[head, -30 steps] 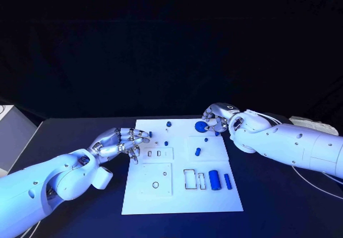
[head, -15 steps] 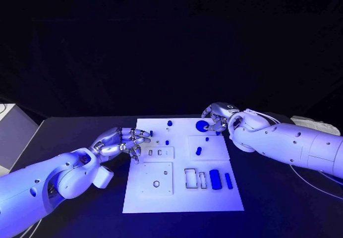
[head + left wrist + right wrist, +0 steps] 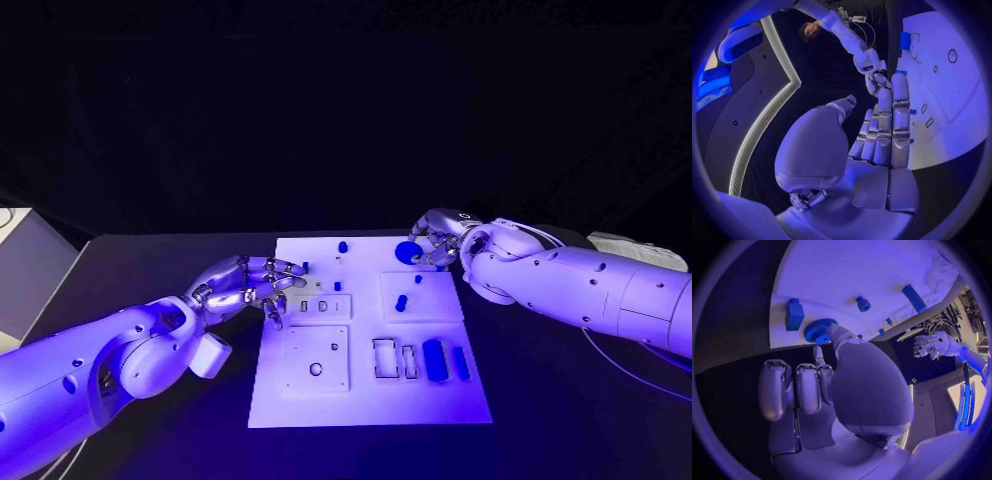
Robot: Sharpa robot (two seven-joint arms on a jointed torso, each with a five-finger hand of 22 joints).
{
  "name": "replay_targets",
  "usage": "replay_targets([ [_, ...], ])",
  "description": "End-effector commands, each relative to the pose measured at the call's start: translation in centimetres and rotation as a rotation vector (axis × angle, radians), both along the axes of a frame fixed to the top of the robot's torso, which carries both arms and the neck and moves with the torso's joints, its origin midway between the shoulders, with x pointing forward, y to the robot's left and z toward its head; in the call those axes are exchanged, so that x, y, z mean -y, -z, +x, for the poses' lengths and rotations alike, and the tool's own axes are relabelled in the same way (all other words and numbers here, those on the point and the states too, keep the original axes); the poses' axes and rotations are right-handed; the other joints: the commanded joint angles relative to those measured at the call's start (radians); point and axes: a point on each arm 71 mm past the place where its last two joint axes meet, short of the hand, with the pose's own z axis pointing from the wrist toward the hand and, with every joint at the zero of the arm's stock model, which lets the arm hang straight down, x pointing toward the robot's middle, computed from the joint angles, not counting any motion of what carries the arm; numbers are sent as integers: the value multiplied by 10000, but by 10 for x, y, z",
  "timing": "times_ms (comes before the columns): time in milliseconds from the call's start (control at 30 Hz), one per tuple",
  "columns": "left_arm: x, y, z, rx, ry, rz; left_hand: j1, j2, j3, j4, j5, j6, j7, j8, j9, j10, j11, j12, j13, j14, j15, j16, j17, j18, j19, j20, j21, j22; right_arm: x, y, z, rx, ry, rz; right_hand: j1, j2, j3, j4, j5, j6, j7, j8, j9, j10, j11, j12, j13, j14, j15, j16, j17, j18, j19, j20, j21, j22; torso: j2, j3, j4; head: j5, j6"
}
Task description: Assemble the parts on the task board
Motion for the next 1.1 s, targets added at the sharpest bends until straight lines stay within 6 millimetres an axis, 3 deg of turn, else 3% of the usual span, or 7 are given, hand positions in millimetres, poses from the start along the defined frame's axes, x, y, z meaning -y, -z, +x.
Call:
replay_targets([
  [33,3,-1,-2,23,261,-58,-9,112,-20,-15,37,-20,62,-29,3,-39,25,-22,4,-82,17,57,8,4,53,-3,34,12,0,3,0,-467,37,26,-116,17,43,50,15,85,1,48,17,84,-14,29,1478,459,60,61,43,-120,870,83,42,242,-7,2,-10,3,-25],
  [667,3,-1,-2,15,259,-40,2,121,-13,-23,37,-26,82,-38,2,-45,42,-20,5,-90,27,67,29,1,47,2,42,15,-3,6,5,-903,70,241,-615,402,379,85,232,177,18,114,30,127,8,63,1570,471,73,175,247,-150,862,115,226,489,10,0,-6,41,-97],
  [1100,2,0,-2,-7,264,-17,74,136,18,-75,37,-25,103,-50,1,-47,62,-13,10,-110,40,84,67,-1,33,9,59,23,-9,5,5,-581,108,17,-483,343,761,-159,306,319,15,212,53,82,1,26,1545,457,70,187,261,-154,847,140,272,556,-3,0,-22,68,-174],
])
